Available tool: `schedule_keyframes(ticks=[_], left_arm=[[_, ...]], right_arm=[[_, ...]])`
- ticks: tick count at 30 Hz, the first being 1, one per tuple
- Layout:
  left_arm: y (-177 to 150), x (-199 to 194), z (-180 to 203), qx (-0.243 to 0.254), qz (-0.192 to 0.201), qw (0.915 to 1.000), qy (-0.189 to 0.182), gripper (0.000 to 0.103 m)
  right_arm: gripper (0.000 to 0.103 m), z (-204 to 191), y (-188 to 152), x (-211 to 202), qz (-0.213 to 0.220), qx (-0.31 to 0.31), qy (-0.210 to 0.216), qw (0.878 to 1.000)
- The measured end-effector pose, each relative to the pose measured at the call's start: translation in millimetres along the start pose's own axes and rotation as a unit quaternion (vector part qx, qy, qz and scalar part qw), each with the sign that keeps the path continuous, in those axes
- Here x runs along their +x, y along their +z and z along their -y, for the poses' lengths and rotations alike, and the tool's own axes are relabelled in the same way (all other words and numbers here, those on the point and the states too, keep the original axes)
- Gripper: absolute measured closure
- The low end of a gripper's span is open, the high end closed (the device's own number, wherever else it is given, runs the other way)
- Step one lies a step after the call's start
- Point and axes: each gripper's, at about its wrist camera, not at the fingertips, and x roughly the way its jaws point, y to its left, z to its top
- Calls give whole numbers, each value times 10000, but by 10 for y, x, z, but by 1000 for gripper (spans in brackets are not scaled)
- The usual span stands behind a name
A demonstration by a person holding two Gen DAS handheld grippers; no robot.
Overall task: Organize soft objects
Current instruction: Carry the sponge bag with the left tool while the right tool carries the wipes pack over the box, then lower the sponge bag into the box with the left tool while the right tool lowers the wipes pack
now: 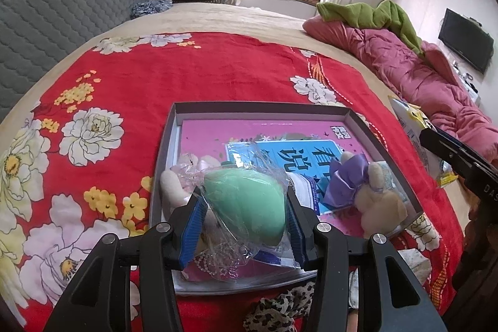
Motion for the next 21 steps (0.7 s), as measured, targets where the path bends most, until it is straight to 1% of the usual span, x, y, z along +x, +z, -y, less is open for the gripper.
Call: schedule_keyframes(ticks=[4, 10, 16, 21], left_arm=[[-6, 40, -6, 13, -42, 10000, 20, 53], [-13, 122, 12, 55, -132, 9999, 20, 53], [-19, 138, 37, 96, -152, 9998, -5, 53], [-22, 144, 44, 123, -169, 9998, -54, 53]], right_arm=[[45, 16, -10, 45, -77, 36, 18, 10000], [45, 3, -49, 145, -278, -26, -62, 9996], [45, -50, -136, 231, -486, -190, -139, 9985], [45, -34, -218, 320, -684, -165, -145, 9974]])
